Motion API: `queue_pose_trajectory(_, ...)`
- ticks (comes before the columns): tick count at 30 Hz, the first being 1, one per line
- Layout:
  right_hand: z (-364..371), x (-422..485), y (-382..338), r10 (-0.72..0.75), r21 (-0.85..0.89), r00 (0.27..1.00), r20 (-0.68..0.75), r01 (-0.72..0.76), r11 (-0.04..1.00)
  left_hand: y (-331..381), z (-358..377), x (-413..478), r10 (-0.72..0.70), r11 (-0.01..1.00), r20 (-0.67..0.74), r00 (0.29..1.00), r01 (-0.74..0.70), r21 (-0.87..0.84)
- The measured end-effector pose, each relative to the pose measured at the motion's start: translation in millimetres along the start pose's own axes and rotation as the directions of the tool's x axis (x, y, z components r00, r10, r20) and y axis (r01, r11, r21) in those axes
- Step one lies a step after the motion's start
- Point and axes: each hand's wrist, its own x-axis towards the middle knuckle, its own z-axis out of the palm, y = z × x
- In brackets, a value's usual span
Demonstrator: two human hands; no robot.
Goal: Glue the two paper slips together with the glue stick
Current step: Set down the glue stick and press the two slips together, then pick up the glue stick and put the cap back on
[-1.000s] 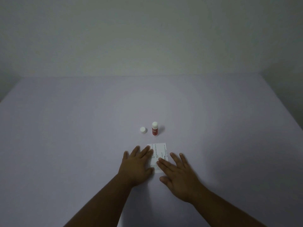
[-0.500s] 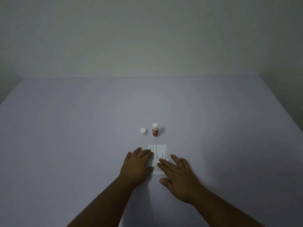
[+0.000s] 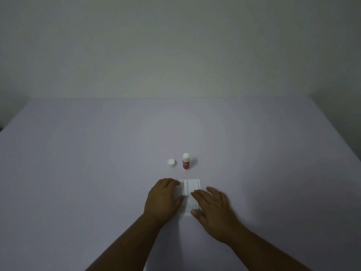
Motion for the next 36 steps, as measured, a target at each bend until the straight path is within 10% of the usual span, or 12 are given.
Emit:
queue_pose_trajectory(9,-18,54,22,0.318,0.154,0.945,-0.073,-0.304,0.94,12,-22,62,-0.222,0.972,-0.145,0.964,0.206,-0.115)
queue_pose_trajectory(36,-12,121,24,0.303,0.312,0.951,-0.062,-0.27,0.911,1,-9,90,-0.196,0.946,-0.137,0.971,0.151,-0.286)
